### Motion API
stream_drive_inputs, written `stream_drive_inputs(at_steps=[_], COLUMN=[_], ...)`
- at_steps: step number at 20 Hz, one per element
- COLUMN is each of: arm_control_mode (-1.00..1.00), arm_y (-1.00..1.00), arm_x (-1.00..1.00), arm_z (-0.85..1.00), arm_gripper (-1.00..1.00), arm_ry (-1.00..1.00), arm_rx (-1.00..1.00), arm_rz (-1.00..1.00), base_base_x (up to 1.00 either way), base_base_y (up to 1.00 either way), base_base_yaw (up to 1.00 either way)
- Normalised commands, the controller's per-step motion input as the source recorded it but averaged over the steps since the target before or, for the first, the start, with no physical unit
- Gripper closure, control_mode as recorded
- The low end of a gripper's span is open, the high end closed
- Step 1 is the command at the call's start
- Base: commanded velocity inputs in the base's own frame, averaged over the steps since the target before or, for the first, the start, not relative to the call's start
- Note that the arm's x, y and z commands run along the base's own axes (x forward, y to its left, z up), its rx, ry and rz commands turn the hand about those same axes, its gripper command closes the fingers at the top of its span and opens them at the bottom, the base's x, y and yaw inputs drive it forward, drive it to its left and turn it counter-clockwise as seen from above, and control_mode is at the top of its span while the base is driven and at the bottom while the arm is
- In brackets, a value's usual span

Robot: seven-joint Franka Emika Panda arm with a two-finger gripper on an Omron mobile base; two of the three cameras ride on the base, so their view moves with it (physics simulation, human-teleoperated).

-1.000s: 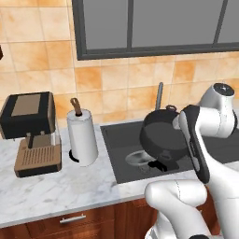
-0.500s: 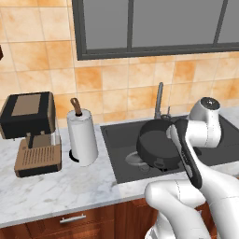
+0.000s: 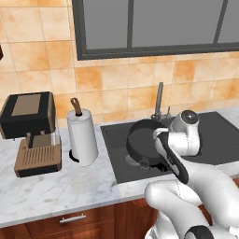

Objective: Move the pot and pan from the stove into the sink.

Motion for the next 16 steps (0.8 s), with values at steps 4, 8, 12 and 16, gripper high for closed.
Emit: stream_drive_inputs(at_steps=[4,8,12,16], arm_control_mode=[-1.00,-1.00,-1.00,-1.00], arm_y=[0.05,0.04,0.01,0.00], arm_x=[0.56,0.57,0.47,0.17], arm_z=[-0.34,-0.29,-0.28,-0.34], arm_gripper=[1.00,1.00,1.00,1.00], arm_ry=[-0.05,-0.02,-0.02,-0.01], arm_rx=[0.00,0.00,0.00,-0.01], arm_rz=[-0.02,-0.02,-0.02,-0.01], base_base_x=[0.00,0.00,0.00,0.00], base_base_y=[0.00,0.00,0.00,0.00], base_base_yaw=[0.00,0.00,0.00,0.00])
